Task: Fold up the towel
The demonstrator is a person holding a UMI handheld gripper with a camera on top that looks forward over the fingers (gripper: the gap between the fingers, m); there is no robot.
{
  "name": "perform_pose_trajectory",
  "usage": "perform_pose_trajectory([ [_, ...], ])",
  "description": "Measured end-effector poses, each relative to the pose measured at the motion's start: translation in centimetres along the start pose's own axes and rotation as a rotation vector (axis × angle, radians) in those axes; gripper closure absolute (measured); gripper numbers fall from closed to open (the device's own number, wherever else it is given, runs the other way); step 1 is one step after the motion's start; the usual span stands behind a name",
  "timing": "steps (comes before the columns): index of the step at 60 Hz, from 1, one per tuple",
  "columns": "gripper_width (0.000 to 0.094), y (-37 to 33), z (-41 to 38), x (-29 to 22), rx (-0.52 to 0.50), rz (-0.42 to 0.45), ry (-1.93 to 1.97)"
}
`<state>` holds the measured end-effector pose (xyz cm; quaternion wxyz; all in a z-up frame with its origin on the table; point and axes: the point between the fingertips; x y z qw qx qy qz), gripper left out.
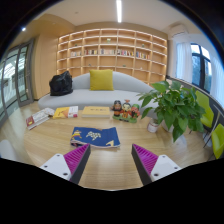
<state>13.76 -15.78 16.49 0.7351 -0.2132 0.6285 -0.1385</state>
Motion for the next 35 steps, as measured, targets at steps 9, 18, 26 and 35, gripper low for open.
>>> perform_pose_trajectory([
  [9,0.0079,-6.0,-2.1,1.0,-0.039,0.018,-0.011],
  [18,0.0079,-10.2,-3.3,2.0,-0.055,0.03,-0.019],
  [26,0.0079,-12.5,-3.5,2.1,-0.063,0.047,-0.019],
  [35,0.0081,-13.4,-3.6,1.8,-0.063,0.055,-0.025],
])
Point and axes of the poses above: the point between the fingertips, and its own axes, seen from behind it with the camera up: z to the right, x down, y forward, the way the camera looks, and after that the axes turned 3 degrees about -y, right-handed
